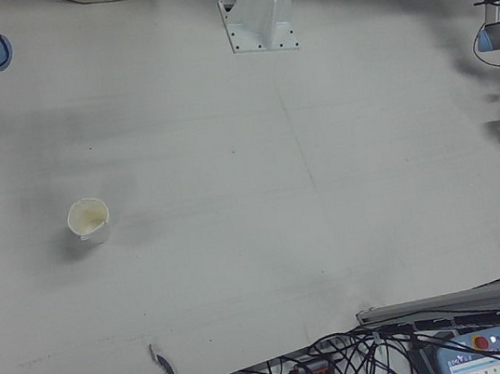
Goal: Pour water
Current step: 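Reach the right hand to the white paper cup and grasp it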
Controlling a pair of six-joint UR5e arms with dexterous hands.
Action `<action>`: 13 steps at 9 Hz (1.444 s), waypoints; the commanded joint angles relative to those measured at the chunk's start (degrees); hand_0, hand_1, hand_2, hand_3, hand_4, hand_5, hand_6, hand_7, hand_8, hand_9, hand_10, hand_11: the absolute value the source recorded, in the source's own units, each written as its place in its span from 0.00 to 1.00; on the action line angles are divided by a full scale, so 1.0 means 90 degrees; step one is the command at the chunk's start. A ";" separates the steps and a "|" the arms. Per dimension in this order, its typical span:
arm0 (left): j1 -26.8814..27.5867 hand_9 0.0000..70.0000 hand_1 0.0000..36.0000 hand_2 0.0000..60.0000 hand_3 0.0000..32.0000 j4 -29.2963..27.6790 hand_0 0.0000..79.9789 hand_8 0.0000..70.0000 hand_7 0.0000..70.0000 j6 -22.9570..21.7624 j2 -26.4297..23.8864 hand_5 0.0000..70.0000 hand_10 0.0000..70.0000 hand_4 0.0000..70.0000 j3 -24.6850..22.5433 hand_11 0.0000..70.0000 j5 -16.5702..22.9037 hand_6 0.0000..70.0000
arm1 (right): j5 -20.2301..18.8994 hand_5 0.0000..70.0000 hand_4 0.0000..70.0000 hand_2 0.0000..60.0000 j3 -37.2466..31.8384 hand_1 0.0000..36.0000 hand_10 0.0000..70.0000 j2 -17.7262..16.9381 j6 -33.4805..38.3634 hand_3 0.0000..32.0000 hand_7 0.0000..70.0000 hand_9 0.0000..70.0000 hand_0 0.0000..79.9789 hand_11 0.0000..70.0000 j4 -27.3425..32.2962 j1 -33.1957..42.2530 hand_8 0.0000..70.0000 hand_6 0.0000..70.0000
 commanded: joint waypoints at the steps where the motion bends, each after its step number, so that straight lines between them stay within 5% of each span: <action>1: -0.0010 0.08 1.00 1.00 0.00 0.0014 1.00 0.08 0.42 -0.0111 0.0030 1.00 0.09 1.00 -0.0006 0.17 -0.0006 0.21 | 0.0168 0.01 0.05 0.06 -0.0010 0.43 0.07 0.0045 -0.0583 0.00 0.07 0.03 0.63 0.12 0.0015 -0.0827 0.04 0.03; 2: -0.0010 0.08 1.00 1.00 0.00 0.0014 1.00 0.08 0.42 -0.0121 0.0060 1.00 0.09 1.00 -0.0006 0.17 -0.0006 0.21 | 0.0207 0.00 0.00 0.01 0.0155 0.41 0.05 0.0045 -0.0836 0.00 0.04 0.02 0.62 0.09 -0.0082 -0.1012 0.04 0.00; 4: -0.0020 0.08 1.00 1.00 0.00 0.0004 1.00 0.08 0.40 -0.0140 0.0079 1.00 0.09 1.00 -0.0006 0.16 -0.0015 0.20 | 0.0788 0.00 0.00 0.04 0.0166 0.39 0.05 0.0055 -0.1082 0.49 0.07 0.02 0.61 0.09 -0.0326 -0.1751 0.04 0.00; 6: -0.0020 0.08 1.00 1.00 0.00 -0.0074 1.00 0.08 0.39 -0.0170 0.0167 1.00 0.09 1.00 -0.0006 0.16 -0.0016 0.19 | 0.1338 0.23 0.00 0.09 0.0156 0.36 0.06 0.0239 -0.1083 0.01 0.11 0.05 0.59 0.11 -0.0386 -0.2320 0.04 0.01; 11: -0.0020 0.08 1.00 1.00 0.00 -0.0201 1.00 0.08 0.38 -0.0277 0.0275 1.00 0.09 1.00 0.0004 0.16 -0.0278 0.18 | 0.1767 0.45 0.00 0.21 0.0466 0.50 0.08 0.0923 -0.1083 0.00 0.17 0.07 0.63 0.14 -0.1272 -0.2361 0.04 0.04; 12: -0.0020 0.08 1.00 1.00 0.00 -0.0230 1.00 0.08 0.38 -0.0268 0.0313 1.00 0.09 1.00 0.0004 0.17 -0.0289 0.18 | 0.2176 0.79 0.14 0.37 0.0923 0.62 0.11 0.0904 -0.1073 0.00 0.28 0.11 0.66 0.18 -0.1942 -0.2536 0.06 0.12; 13: -0.0020 0.08 1.00 1.00 0.00 -0.0231 0.99 0.08 0.38 -0.0258 0.0314 1.00 0.09 1.00 0.0004 0.16 -0.0279 0.18 | 0.2247 1.00 0.31 0.58 0.1179 0.73 0.24 0.0914 -0.1063 0.00 0.56 0.29 0.71 0.38 -0.2335 -0.2634 0.19 0.31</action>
